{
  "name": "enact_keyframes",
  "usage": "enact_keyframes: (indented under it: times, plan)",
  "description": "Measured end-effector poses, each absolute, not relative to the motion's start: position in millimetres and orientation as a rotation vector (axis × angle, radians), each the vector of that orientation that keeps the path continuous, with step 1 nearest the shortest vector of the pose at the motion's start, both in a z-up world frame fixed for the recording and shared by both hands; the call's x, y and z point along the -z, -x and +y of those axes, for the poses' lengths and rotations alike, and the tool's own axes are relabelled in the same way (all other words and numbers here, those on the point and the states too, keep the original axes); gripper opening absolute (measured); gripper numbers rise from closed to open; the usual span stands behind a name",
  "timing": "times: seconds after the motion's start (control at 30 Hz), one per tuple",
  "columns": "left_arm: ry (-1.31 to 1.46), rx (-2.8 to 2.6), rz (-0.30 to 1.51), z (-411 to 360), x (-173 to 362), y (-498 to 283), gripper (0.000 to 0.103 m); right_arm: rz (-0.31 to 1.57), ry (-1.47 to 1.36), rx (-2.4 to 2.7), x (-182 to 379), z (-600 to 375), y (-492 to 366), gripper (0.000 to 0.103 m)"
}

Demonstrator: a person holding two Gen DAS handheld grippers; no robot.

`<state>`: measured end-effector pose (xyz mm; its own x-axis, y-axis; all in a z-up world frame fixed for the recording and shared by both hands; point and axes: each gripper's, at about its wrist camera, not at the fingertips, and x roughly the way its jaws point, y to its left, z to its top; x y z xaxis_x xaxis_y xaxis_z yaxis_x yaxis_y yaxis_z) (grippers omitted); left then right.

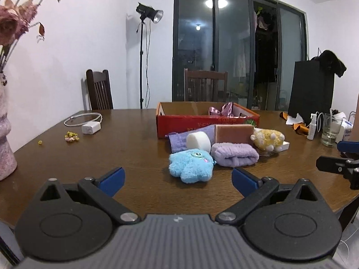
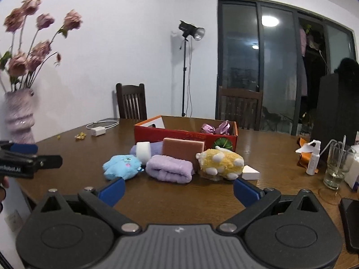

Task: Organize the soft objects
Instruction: 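Grasp the light-blue plush toy with the right tool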

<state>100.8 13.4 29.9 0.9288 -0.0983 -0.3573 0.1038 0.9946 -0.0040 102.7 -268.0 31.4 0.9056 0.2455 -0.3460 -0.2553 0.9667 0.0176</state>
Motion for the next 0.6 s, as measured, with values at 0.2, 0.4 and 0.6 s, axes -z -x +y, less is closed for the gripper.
enact_keyframes:
  times: [0.2,0.4,0.6]
  plan:
    - [-0.004,0.108,0.414,10.0,-14.7,-145.5,0.103,0.425,-0.029,-0.302,-22.1,-262.0,-149.4,0.093]
    - [0.035,0.175,0.433,22.7,-9.5,-196.9,0.089,0.507,-0.096,-0.403,-8.0,-233.9,-208.0,0.071]
    - [0.225,0.283,0.614,49.5,9.3,-260.0,0.05,0.59,-0.179,-0.532,9.3,-190.8,-263.3,0.057]
